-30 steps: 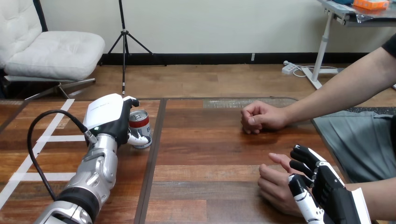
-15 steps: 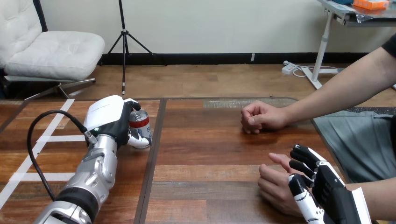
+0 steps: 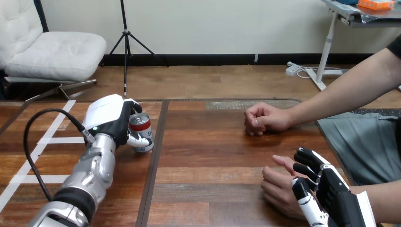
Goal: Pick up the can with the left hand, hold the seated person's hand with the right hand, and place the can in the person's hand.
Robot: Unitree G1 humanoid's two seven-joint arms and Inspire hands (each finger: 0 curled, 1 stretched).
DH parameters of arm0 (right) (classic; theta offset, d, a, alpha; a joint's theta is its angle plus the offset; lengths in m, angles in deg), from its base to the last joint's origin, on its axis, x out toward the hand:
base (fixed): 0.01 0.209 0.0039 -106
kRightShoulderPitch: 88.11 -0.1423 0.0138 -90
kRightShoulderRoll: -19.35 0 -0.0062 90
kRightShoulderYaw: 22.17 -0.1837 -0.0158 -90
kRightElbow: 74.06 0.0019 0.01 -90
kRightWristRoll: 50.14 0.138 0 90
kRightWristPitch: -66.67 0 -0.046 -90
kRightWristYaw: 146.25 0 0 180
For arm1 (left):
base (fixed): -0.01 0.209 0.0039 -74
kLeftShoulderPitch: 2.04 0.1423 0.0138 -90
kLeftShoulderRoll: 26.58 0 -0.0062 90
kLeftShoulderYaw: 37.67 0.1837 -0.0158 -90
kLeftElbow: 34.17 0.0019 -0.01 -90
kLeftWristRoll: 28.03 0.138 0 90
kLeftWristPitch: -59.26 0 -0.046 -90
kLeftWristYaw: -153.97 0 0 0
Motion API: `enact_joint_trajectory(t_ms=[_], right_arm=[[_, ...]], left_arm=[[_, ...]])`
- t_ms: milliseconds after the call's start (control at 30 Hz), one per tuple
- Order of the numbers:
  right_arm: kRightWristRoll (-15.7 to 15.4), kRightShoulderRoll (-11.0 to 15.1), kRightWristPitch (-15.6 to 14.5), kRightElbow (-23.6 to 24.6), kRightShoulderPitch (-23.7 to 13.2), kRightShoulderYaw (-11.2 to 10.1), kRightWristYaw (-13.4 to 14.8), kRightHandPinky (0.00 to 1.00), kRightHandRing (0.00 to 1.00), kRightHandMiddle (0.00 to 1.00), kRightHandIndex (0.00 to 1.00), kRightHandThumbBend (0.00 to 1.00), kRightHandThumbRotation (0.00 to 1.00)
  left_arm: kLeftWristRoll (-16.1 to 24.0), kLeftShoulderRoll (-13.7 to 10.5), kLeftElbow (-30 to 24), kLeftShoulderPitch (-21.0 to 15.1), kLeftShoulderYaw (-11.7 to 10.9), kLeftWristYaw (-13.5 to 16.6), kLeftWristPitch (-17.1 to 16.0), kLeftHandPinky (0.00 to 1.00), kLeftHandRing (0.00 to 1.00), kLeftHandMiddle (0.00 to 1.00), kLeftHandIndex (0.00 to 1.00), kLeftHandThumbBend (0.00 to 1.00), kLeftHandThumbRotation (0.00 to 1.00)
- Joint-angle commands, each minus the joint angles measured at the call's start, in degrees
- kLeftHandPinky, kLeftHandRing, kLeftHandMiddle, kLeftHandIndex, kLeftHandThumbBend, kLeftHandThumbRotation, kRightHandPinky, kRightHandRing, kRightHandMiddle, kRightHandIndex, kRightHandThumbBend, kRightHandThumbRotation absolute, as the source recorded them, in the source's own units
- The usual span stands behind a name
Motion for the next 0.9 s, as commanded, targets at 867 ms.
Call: enact_joint_trajectory(t_ms=[867], right_arm=[[-0.90, -0.36, 1.01, 1.06, -1.96, 0.67, 0.37, 0.77, 0.83, 0.85, 0.83, 0.52, 0.63]], left_arm=[[1.46, -1.03, -0.11, -5.33, 1.20, -0.84, -0.55, 0.58, 0.69, 0.73, 0.71, 0.79, 0.00]])
